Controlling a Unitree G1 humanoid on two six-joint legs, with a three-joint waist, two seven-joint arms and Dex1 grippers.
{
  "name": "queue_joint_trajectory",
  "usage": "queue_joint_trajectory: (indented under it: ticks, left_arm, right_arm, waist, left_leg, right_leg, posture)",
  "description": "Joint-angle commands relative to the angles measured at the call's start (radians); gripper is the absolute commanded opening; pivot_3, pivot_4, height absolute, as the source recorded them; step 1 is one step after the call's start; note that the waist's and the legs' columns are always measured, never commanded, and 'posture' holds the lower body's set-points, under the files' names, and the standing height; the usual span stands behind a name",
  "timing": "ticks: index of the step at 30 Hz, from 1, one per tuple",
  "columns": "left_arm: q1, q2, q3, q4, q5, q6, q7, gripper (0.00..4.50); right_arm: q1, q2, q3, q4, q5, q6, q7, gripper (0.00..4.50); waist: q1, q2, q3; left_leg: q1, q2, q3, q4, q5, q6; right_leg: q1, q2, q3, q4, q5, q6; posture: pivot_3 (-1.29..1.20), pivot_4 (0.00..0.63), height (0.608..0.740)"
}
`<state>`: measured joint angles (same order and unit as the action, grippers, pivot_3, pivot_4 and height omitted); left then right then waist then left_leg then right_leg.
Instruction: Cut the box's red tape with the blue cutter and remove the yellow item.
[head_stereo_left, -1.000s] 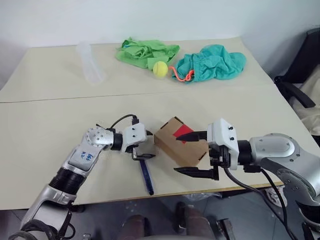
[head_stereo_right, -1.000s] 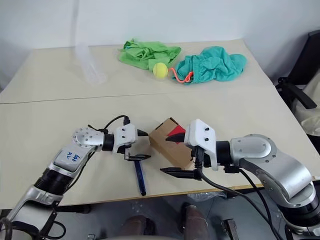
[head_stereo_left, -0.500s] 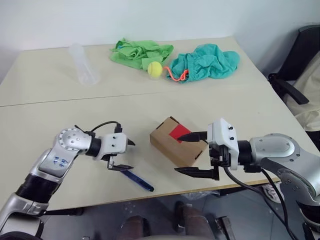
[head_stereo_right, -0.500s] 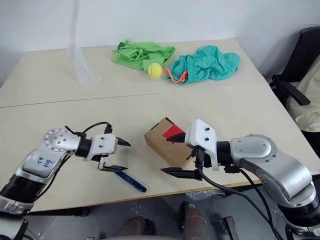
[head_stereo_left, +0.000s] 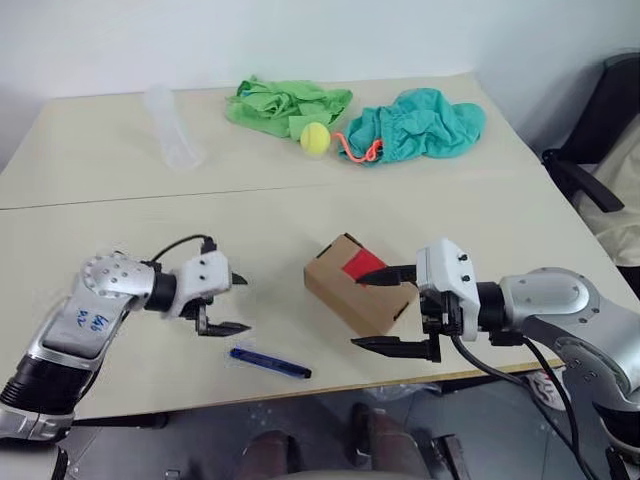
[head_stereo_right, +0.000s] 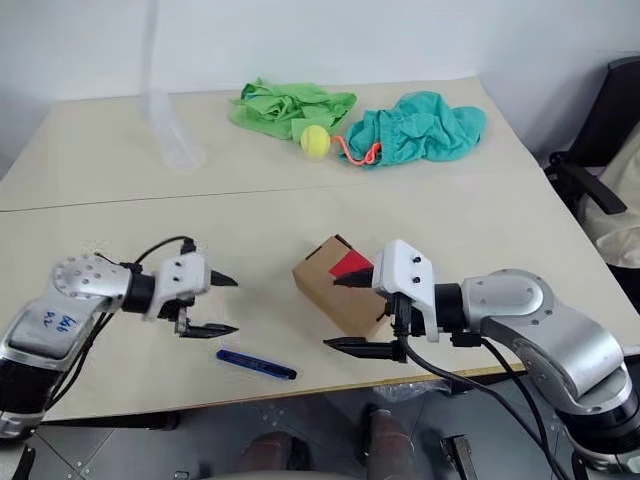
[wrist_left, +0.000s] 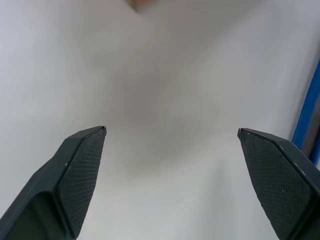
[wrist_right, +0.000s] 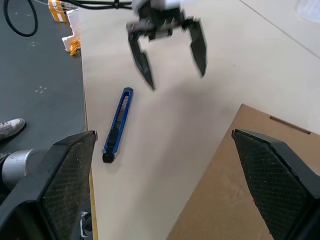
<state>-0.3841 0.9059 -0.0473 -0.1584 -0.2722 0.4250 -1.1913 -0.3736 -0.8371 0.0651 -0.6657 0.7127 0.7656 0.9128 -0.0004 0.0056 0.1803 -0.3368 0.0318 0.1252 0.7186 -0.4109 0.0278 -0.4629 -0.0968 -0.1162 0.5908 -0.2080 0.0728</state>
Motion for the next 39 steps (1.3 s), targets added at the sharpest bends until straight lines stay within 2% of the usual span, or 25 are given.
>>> queue_joint_trajectory:
  ticks: [1, 8, 17, 21, 33, 36, 39]
  left_arm:
    - [0.022, -0.008, 0.068, -0.089, -0.147, 0.024, -0.072, 4.48]
    - [0.09, 0.023, -0.015, -0.041, -0.142, -0.125, -0.271, 4.48]
    - [0.102, 0.004, -0.097, 0.057, -0.025, -0.322, -0.295, 4.48]
    - [0.076, 0.003, -0.147, 0.164, 0.074, -0.443, -0.305, 4.48]
    - [0.05, -0.021, -0.209, 0.239, 0.143, -0.515, -0.282, 4.48]
    - [0.056, -0.017, -0.219, 0.232, 0.144, -0.515, -0.294, 3.91]
    - [0.053, -0.022, -0.226, 0.232, 0.152, -0.518, -0.282, 3.1]
  right_arm:
    - [0.011, -0.016, -0.043, -0.04, 0.024, -0.007, 0.005, 4.5]
    - [0.04, -0.032, -0.071, -0.077, 0.062, 0.01, -0.014, 4.5]
    - [0.111, -0.069, -0.16, -0.174, 0.172, 0.086, -0.101, 4.5]
    - [0.135, -0.078, -0.194, -0.211, 0.224, 0.122, -0.162, 4.5]
    - [0.171, -0.123, -0.238, -0.254, 0.334, 0.146, -0.254, 4.5]
    - [0.172, -0.133, -0.239, -0.253, 0.346, 0.144, -0.265, 4.5]
    - [0.168, -0.144, -0.238, -0.25, 0.356, 0.142, -0.275, 4.5]
  waist:
    - [0.0, 0.0, 0.0]
    - [0.0, 0.0, 0.0]
    - [0.0, 0.0, 0.0]
    - [0.0, 0.0, 0.0]
    - [0.008, -0.001, -0.001]
    - [0.009, -0.001, -0.001]
    - [0.007, -0.001, -0.001]
  left_leg:
    - [0.0, 0.0, 0.0, 0.0, 0.0, 0.0]
    - [0.001, -0.002, 0.002, 0.0, 0.0, -0.002]
    - [0.001, -0.001, 0.001, 0.0, 0.0, -0.002]
    - [0.001, 0.0, 0.001, 0.0, 0.0, -0.002]
    - [0.003, -0.001, 0.001, 0.001, 0.0, 0.0]
    - [0.003, -0.001, 0.001, 0.001, 0.0, 0.001]
    - [0.003, -0.001, 0.001, 0.001, 0.0, 0.0]
  right_leg:
    - [0.0, 0.0, 0.0, 0.0, 0.0, 0.0]
    - [0.0, 0.002, -0.001, 0.0, 0.0, 0.0]
    - [0.0, 0.001, 0.0, 0.0, 0.0, -0.001]
    - [-0.001, 0.0, 0.0, 0.0, 0.0, -0.001]
    - [0.0, -0.004, 0.001, 0.0, 0.0, -0.001]
    - [0.0, -0.005, 0.001, 0.0, 0.0, -0.001]
    - [0.0, -0.004, 0.001, 0.0, 0.0, -0.001]
  posture:
    - [0.0, 0.15, 0.74]
    - [0.0, 0.15, 0.74]
    - [0.0, 0.15, 0.74]
    - [0.0, 0.15, 0.74]
    - [0.0, 0.15, 0.74]
    - [0.0, 0.15, 0.74]
    - [0.0, 0.15, 0.74]
